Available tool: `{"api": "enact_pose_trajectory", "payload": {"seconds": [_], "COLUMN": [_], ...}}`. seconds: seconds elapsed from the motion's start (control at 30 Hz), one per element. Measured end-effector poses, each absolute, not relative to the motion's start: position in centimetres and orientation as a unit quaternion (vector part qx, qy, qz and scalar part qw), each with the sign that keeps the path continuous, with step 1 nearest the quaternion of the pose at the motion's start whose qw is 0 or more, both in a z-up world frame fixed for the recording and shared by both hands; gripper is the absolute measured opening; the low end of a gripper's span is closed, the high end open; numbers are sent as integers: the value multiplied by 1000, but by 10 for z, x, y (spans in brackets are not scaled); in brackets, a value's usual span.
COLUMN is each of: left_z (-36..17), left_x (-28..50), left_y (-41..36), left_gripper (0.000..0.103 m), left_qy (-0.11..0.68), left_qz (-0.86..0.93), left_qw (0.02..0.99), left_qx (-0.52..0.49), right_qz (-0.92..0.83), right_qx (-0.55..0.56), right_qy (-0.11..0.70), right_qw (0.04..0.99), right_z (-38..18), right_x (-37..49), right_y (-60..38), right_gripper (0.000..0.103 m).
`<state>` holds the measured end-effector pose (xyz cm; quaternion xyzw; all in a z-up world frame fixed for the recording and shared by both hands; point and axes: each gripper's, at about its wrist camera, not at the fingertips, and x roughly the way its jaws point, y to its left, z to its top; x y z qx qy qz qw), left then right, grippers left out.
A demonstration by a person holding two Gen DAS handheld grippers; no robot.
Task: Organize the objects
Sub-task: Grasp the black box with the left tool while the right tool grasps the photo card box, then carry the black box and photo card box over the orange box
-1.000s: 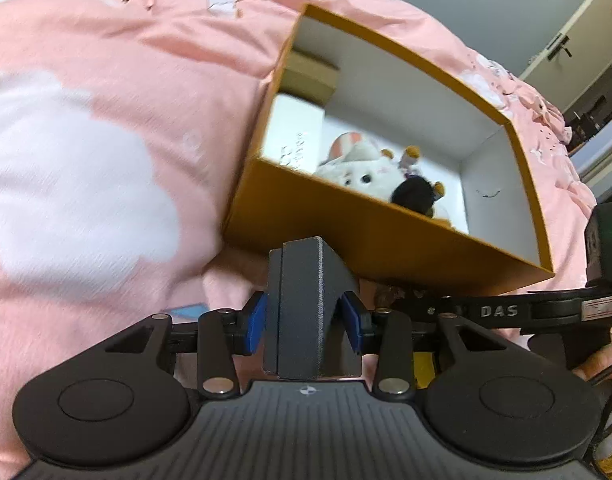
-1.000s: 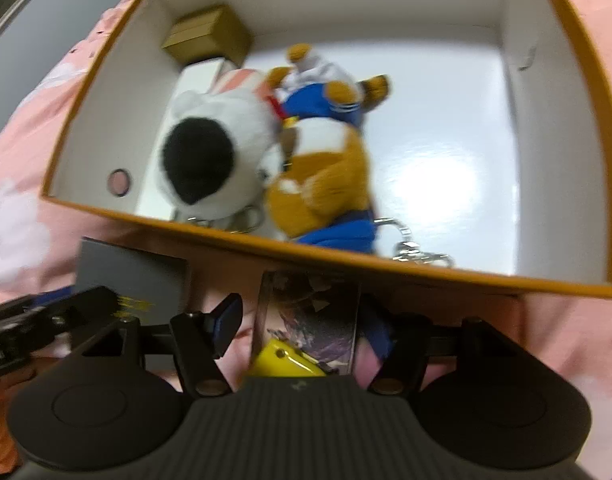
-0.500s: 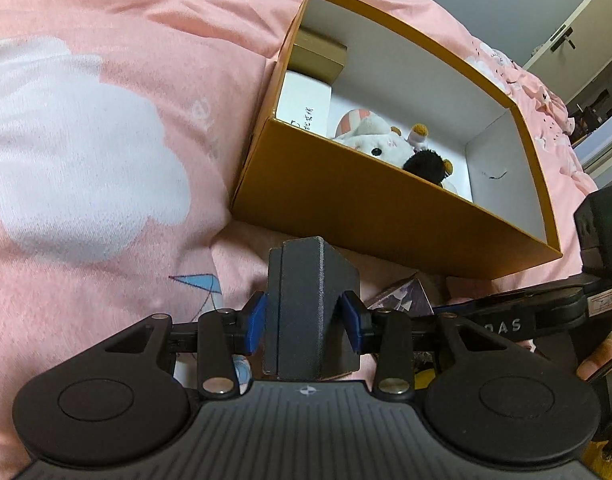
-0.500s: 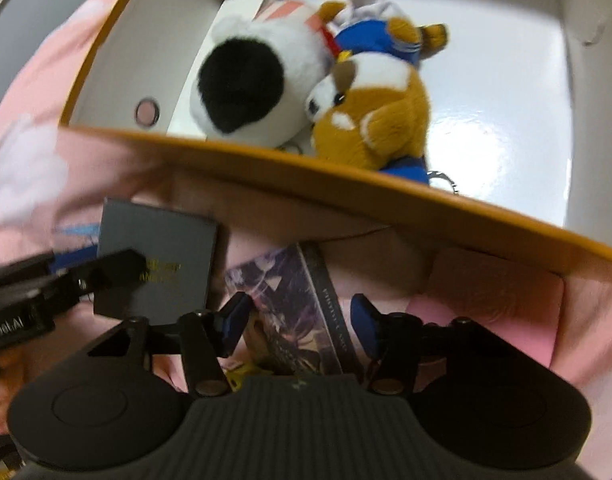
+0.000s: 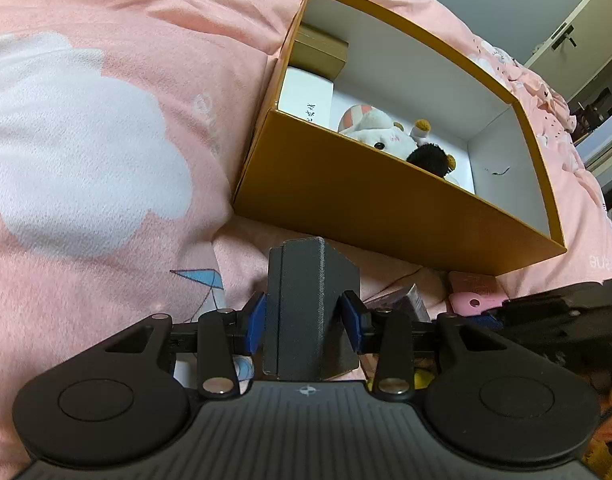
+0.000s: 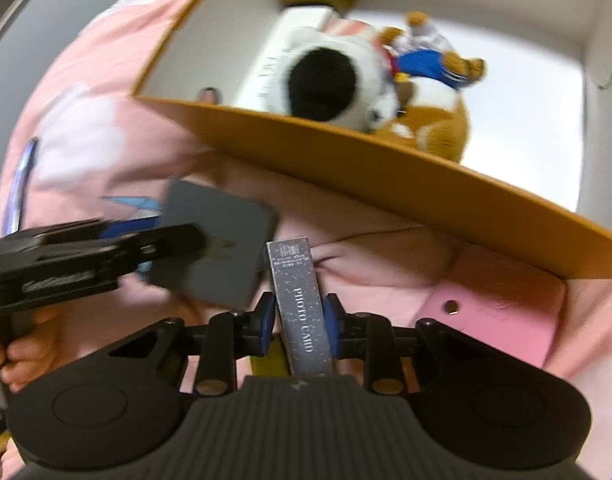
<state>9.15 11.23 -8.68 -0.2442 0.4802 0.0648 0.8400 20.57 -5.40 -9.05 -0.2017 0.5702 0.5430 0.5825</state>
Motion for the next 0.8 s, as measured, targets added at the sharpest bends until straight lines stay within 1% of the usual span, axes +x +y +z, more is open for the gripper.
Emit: {"api": "enact_pose_trajectory", "payload": {"seconds": [0.33,0.47,0.5,0.8], "left_z": [-88,-79,-76,-31], "left_x": [90,84,82,62], "left_y": [114,112,112,113], "left_gripper": [46,45,45,45], "left_qy": [479,470,467,424], "left_qz": [63,57,53,20], "left_qw": [841,846,848,867], "left_qx": [-245,-243,-245,-260], "right_qz": [549,557,559,575], "right_qx": [-196,-209,-207,-139], "right_qy": [562,526,519,484], "right_qw": [588,608,613,645], "right_z": [-96,-75,-71,-20], "right_x": [199,187,196,212], "right_y": [-50,-60,-64,-101], "right_gripper": [26,24,24,24]}}
